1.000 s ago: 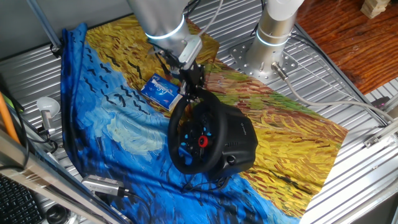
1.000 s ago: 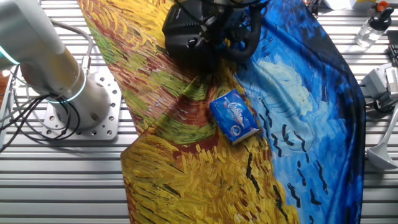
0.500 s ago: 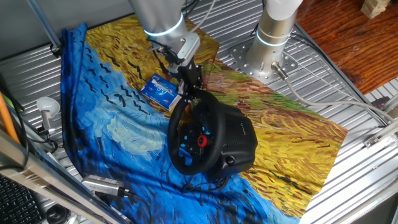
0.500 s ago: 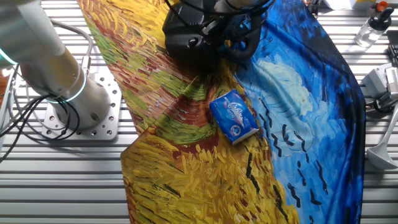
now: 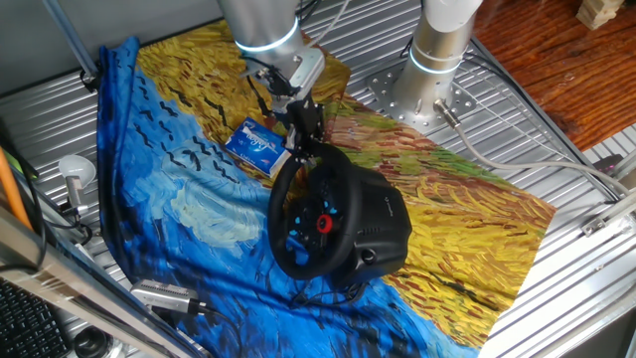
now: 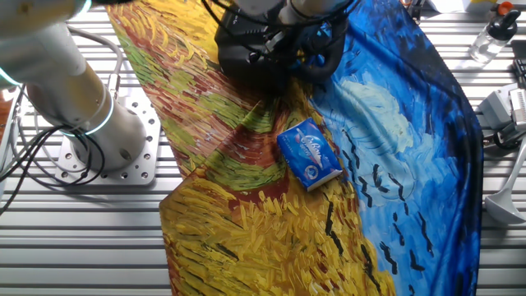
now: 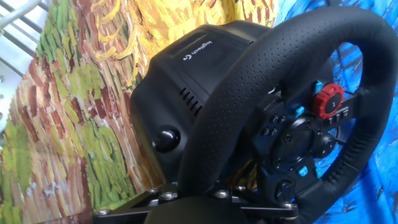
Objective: Rotate the steering wheel 90 degrees counterclockwise
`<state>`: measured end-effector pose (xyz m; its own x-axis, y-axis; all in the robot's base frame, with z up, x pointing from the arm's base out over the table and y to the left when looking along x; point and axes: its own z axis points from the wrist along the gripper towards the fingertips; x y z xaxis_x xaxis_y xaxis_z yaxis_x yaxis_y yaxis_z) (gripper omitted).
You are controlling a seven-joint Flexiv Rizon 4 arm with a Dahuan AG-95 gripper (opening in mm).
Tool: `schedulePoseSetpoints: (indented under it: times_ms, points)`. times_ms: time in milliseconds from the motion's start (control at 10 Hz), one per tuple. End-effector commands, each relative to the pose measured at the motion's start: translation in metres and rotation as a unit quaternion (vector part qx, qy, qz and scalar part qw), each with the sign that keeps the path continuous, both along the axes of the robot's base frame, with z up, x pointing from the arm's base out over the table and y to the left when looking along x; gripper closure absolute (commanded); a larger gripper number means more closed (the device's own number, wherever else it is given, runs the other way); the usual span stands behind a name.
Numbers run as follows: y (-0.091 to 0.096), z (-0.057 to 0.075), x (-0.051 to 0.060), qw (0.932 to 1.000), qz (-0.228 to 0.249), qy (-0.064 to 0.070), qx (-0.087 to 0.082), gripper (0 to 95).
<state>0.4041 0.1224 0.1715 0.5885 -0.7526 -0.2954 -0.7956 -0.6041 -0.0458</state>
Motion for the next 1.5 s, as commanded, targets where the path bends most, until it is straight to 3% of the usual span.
schedulePoseSetpoints:
  times_ms: [100,500,800,900,1000,1400,1500]
  points:
    - [0.001,-0.003,0.002,0.9999,0.000,-0.009,0.006,95.0]
    - [0.001,-0.003,0.002,1.0000,-0.002,-0.009,0.000,95.0]
    - [0.001,-0.003,0.002,0.9996,0.019,-0.023,-0.001,38.0]
    - [0.001,-0.003,0.002,0.9994,0.020,-0.027,0.001,38.0]
    - [0.001,-0.003,0.002,0.9993,0.020,-0.031,0.001,19.0]
    - [-0.004,0.009,-0.001,0.9993,0.017,-0.033,-0.008,19.0]
    - [-0.008,0.016,-0.002,0.9994,0.014,-0.031,-0.011,38.0]
